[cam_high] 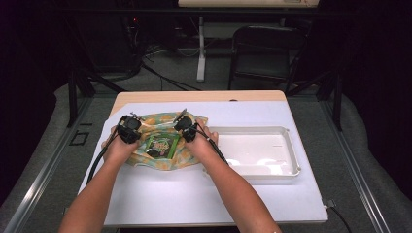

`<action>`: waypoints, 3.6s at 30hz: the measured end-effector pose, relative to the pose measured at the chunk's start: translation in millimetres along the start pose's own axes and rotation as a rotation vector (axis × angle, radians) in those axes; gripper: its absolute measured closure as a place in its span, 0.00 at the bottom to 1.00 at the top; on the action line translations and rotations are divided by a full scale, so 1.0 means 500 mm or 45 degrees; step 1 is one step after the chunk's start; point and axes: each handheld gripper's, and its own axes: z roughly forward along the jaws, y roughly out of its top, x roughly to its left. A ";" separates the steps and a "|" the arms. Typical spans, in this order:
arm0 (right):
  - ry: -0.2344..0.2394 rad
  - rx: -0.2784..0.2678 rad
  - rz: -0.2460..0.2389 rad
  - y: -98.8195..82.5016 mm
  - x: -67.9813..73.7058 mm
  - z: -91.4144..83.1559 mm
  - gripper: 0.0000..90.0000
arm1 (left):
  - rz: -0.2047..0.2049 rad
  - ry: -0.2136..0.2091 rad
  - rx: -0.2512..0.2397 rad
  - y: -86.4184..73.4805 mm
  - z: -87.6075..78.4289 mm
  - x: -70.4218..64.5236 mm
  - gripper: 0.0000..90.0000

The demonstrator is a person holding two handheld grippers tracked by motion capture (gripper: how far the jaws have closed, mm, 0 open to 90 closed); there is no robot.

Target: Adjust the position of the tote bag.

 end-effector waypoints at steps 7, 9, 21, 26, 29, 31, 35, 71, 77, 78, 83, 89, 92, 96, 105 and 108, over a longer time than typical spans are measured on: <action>-0.012 0.014 0.011 -0.001 0.001 0.008 0.99 | -0.023 0.015 0.012 0.000 0.006 0.003 0.99; -0.015 0.017 0.008 -0.001 0.002 0.009 0.99 | -0.017 0.020 0.022 0.000 0.008 0.003 0.99; 0.057 -0.001 0.037 -0.001 -0.009 -0.002 0.91 | -0.033 -0.037 -0.019 0.001 0.004 -0.001 0.95; 0.117 -0.085 0.069 0.003 -0.001 -0.021 0.85 | -0.025 -0.071 -0.058 0.005 -0.010 -0.007 0.95; 0.139 -0.140 0.046 0.009 0.008 -0.040 0.81 | -0.011 -0.077 -0.072 0.007 -0.018 -0.008 0.95; 0.150 -0.177 0.043 0.011 0.016 -0.050 0.79 | -0.023 -0.080 -0.084 0.007 -0.022 -0.010 0.95; 0.180 -0.227 0.037 0.013 0.022 -0.070 0.76 | -0.020 -0.081 -0.084 0.006 -0.024 -0.009 0.94; 0.363 -0.050 -0.155 -0.089 0.081 -0.097 0.79 | 0.007 -0.124 -0.104 -0.003 -0.046 -0.013 0.85; 0.364 -0.074 -0.149 -0.091 0.082 -0.102 0.79 | 0.035 -0.148 -0.215 -0.008 -0.115 -0.015 0.70; 0.361 -0.084 -0.140 -0.092 0.083 -0.103 0.79 | 0.036 -0.158 -0.230 -0.011 -0.128 -0.015 0.69; 0.354 -0.097 -0.140 -0.092 0.082 -0.104 0.79 | 0.062 -0.211 -0.266 -0.038 -0.170 -0.019 0.73; 0.352 -0.106 -0.123 -0.092 0.081 -0.102 0.78 | 0.079 -0.302 -0.225 -0.074 -0.175 -0.035 0.83; 0.352 -0.108 -0.118 -0.093 0.081 -0.101 0.78 | 0.078 -0.317 -0.224 -0.086 -0.171 -0.039 0.85; 0.351 -0.109 -0.115 -0.095 0.082 -0.101 0.78 | 0.070 -0.332 -0.158 -0.110 -0.154 -0.043 0.86; 0.357 -0.111 -0.116 -0.100 0.083 -0.104 0.77 | 0.048 -0.376 -0.087 -0.137 -0.133 -0.044 0.84; 0.357 -0.126 -0.117 -0.101 0.085 -0.107 0.77 | 0.025 -0.381 -0.114 -0.129 -0.137 -0.044 0.80</action>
